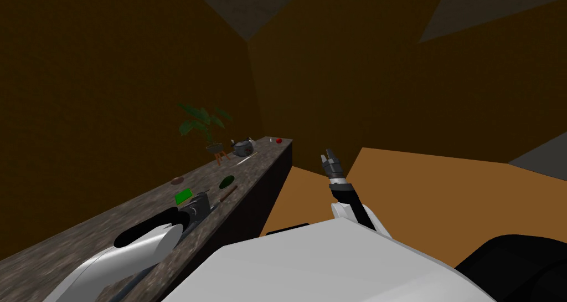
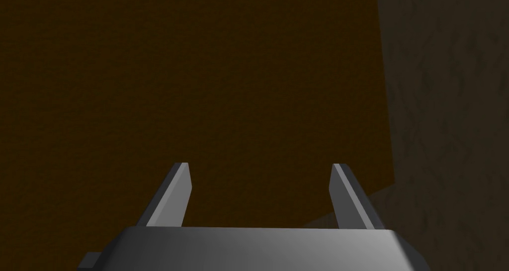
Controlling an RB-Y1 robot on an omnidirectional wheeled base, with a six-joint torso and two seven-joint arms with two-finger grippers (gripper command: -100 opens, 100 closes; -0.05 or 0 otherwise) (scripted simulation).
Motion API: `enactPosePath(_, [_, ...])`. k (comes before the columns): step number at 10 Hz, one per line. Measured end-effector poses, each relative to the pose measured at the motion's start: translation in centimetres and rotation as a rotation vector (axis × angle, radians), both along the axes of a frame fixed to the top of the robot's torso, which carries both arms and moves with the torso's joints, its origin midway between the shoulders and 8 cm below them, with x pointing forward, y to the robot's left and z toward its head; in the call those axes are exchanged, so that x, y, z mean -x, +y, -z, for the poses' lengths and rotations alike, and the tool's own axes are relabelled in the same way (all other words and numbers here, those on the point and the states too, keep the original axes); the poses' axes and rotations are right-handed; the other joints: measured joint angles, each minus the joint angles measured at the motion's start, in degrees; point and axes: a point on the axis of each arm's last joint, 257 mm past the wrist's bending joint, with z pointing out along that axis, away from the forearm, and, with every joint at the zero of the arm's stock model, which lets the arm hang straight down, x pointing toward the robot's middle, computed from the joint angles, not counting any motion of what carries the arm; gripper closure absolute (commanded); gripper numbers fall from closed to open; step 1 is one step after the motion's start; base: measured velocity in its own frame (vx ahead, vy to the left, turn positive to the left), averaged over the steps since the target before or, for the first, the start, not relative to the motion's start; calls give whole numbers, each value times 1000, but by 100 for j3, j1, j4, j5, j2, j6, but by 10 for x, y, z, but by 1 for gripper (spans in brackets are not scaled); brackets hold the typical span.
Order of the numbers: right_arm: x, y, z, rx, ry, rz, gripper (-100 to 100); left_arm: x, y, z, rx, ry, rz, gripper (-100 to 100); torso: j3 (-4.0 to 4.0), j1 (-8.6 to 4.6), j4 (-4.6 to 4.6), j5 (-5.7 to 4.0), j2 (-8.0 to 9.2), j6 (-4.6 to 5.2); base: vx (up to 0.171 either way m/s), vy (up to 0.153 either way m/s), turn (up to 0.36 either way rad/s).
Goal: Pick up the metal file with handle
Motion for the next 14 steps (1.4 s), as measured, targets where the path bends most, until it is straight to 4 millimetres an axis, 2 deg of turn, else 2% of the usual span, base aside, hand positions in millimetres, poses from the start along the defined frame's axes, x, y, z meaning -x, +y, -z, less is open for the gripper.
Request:
enactPosePath(2, [0,0,0,0,0,0,0,12,7,13,41,50,-41,-100,-1,0,0,0,-1,-1,26,7,-15])
enactPosePath(8, [0,0,0,0,0,0,0,43,21,33,129,159,-129,-100,1,1,0,0,2,-1,30,12,-37])
enactPosePath(14, [0,0,0,0,0,0,0,84,30,55,257,294,-254,-100,0,4,0,1,1,-1,33,23,-33])
